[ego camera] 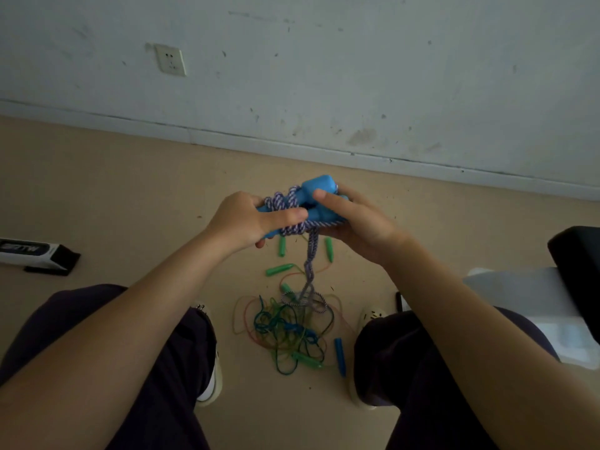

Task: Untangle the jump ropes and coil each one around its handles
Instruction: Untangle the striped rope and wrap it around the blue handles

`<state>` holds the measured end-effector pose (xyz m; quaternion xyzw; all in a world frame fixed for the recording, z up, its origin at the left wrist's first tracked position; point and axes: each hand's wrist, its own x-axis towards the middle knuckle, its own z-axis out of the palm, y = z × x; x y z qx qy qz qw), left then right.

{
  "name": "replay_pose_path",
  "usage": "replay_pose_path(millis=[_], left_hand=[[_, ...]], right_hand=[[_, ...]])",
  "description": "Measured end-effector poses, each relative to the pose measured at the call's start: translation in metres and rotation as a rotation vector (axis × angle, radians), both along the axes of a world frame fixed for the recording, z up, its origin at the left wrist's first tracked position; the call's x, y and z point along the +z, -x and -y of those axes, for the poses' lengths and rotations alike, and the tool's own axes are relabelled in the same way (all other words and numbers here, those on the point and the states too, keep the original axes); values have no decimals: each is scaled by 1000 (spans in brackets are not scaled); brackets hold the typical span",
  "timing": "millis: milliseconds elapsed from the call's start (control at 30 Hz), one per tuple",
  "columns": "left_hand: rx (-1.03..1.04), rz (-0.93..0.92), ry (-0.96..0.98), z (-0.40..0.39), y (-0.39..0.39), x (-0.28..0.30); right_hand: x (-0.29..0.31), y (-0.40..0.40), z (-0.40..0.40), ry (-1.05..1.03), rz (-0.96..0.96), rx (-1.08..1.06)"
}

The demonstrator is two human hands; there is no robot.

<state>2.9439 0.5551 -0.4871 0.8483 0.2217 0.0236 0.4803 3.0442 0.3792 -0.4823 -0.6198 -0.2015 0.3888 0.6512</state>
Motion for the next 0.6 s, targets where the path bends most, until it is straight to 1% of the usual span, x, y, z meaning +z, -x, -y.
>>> replay_pose_path(millis=[100,167,233,300,333,433,500,600], left_hand=[[135,69,73,1,0,0],[237,103,92,1,-1,1],[286,116,115,1,-2,3],[257,103,184,3,-2,4],[214,92,234,5,-1,5],[73,55,328,10,1,5],[94,74,313,7,-1,4],[232,119,286,-2,-4,2]], right_hand=[[-2,3,-1,-37,-2,47],[-5,9,-5,16,97,62],[-10,17,-11,130,270,66],[-13,24,-16,236,412,69],[-12,26,-17,271,447,63],[-6,28,-18,324,481,65],[-4,27,-19,341,492,56],[-5,24,-22,358,552,51]])
